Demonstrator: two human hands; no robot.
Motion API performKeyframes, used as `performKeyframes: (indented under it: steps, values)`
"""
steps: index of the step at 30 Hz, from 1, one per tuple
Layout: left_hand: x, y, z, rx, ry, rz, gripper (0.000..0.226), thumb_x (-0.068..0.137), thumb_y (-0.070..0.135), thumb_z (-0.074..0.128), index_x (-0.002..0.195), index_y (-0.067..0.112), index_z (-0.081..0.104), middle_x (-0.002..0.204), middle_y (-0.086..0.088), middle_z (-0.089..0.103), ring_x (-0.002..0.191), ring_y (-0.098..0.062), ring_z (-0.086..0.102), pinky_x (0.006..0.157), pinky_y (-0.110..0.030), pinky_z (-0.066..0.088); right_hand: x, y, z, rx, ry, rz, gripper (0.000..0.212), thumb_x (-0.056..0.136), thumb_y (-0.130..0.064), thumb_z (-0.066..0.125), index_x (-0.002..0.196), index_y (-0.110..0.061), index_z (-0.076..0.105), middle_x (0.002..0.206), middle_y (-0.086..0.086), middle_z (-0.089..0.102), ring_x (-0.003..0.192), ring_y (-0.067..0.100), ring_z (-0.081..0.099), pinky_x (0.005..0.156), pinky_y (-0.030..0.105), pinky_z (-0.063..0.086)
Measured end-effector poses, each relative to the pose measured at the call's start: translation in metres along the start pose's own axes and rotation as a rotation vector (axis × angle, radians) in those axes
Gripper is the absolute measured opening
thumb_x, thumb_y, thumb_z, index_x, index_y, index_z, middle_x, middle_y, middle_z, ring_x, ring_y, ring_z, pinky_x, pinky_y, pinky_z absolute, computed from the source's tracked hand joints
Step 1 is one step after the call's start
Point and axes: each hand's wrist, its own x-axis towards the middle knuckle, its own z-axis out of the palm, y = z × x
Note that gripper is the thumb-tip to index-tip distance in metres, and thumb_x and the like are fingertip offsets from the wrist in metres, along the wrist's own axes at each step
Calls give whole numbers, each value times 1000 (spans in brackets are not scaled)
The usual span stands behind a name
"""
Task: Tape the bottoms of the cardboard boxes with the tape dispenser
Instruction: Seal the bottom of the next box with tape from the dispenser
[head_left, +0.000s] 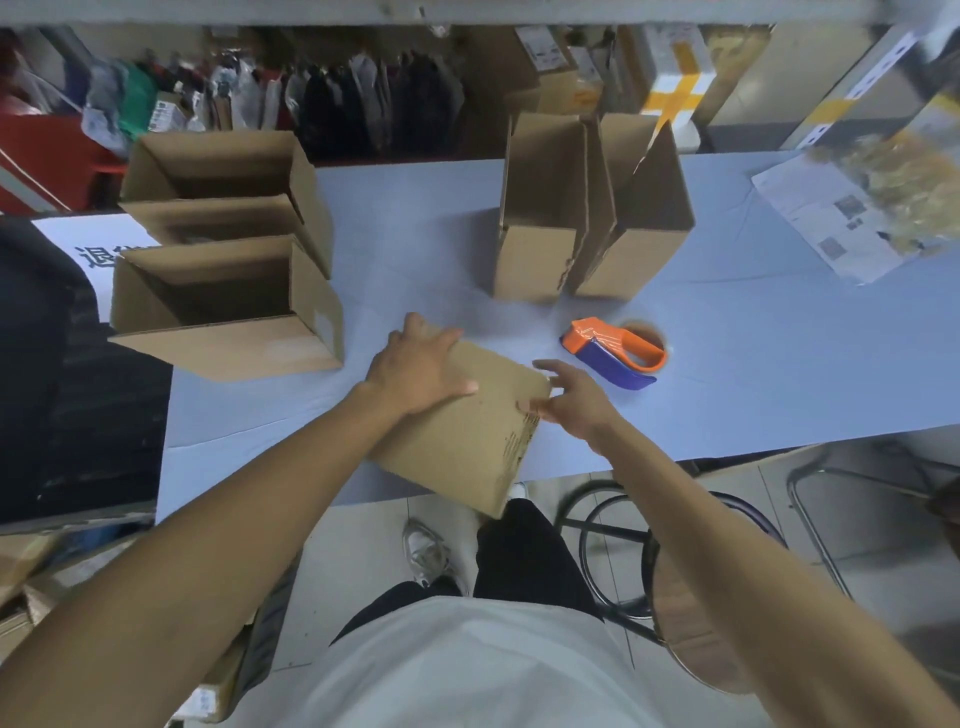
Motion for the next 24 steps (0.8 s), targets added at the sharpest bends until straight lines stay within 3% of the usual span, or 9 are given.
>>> performKeyframes:
  steps: [3,5,8,10,12,15,18,22,24]
  values:
    - [-15,6,14,-17,89,-253,90,70,80,56,133,18,40,133,-12,29,115,-37,42,82,-42,42,10,-4,6,-150,329,5,44,87,-49,65,113,-15,56,93,-2,60,99,25,61,76,36,49]
    - [-25,10,27,53,106,-316,94,67,88,48,122,12,52,128,-10,38,115,-33,41,74,-40,37,17,-5,7,-250,310,-92,41,86,-55,63,100,-17,57,87,-4,59,95,24,60,66,34,41]
    - [-36,22,44,89,49,-341,89,67,94,34,98,16,64,113,-7,57,107,-30,50,71,-37,34,27,-10,-1,-518,265,-180,56,81,-66,62,108,-17,61,112,7,58,107,32,54,78,42,49]
    - [-36,35,52,62,18,-344,78,69,93,32,81,21,57,103,-6,65,97,-29,57,67,-35,36,34,-16,-9,-681,313,-77,78,73,-80,56,117,-15,59,127,11,52,119,39,45,84,49,45]
    - [-34,48,59,1,-43,-371,71,70,92,34,76,22,51,99,-6,67,90,-28,61,64,-33,36,41,-20,-18,-734,290,-20,89,68,-87,53,115,-12,58,124,14,54,120,41,44,83,50,45]
    - [-27,56,55,-69,-122,-410,80,63,93,40,96,24,60,106,-4,66,95,-27,62,69,-34,39,51,-22,-33,-703,171,-247,72,71,-75,66,102,-10,61,103,14,62,101,36,56,73,39,44]
    - [-12,56,38,-131,116,-424,86,64,81,56,120,15,53,122,-5,53,114,-30,53,79,-38,44,58,-23,-46,-606,71,-388,58,72,-55,78,109,-11,67,100,12,63,93,30,58,69,32,33]
    - [14,53,25,-288,186,-196,84,77,47,73,147,25,32,148,0,38,134,-25,37,102,-40,41,65,-27,-60,-572,-16,-505,48,76,-44,80,111,-14,68,103,11,62,94,28,58,70,29,31]
    - [22,54,24,-327,146,-58,72,80,37,74,144,29,43,145,4,46,132,-21,42,105,-35,39,68,-31,-64,-585,-81,-566,41,78,-38,81,107,-13,68,104,10,65,96,28,60,76,32,38]
